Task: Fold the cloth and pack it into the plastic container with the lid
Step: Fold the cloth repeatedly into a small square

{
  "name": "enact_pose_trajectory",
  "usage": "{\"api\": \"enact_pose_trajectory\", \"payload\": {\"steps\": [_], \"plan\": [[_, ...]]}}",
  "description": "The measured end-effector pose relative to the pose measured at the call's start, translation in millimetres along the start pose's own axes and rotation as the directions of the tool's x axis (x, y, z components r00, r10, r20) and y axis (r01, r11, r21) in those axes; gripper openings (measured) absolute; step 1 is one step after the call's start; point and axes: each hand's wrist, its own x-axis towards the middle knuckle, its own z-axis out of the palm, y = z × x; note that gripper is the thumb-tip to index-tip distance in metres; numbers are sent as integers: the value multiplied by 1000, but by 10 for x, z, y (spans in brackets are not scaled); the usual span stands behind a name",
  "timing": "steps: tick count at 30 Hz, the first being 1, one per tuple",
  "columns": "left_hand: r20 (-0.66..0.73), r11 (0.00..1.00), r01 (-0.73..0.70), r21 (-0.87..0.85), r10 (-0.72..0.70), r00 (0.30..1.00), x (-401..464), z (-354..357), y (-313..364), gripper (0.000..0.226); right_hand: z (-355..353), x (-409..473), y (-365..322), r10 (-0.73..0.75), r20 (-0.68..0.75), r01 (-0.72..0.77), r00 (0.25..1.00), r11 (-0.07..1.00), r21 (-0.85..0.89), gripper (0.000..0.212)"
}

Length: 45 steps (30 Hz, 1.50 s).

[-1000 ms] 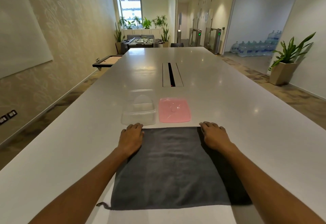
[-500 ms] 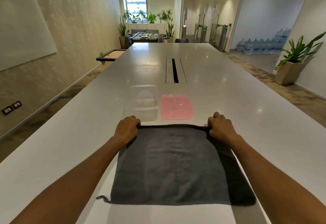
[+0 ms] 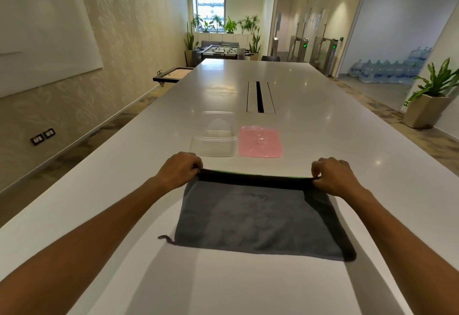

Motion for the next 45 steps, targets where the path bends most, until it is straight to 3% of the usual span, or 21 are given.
{"api": "enact_pose_trajectory", "payload": {"steps": [7,17,20,23,28,32,38,45], "plan": [[141,997,-69,18,66,988,-249,-21,-2,18,41,-294,-30,-18,95,21,995,999,-29,10],[274,995,-87,51,70,959,-379,3,-50,16,120,-503,-81,-31,102,34,994,999,-30,18],[209,998,-64,25,58,976,-364,34,14,25,126,-512,-193,-16,7,15,1000,995,97,32],[75,991,-36,-126,45,996,-306,155,231,25,203,-407,-549,-45,-80,57,996,985,160,29],[65,956,-17,-292,38,997,-170,538,831,38,511,-178,-1395,-190,12,184,982,964,193,49],[197,986,72,-153,-41,979,-149,830,925,49,738,-120,-1671,-178,158,150,971,973,175,57],[183,997,67,48,-75,980,-206,936,744,54,805,-132,-1417,-108,157,81,982,983,167,66],[181,979,189,81,-201,963,-254,941,522,72,799,-239,-989,10,138,-29,990,990,140,77]]}}
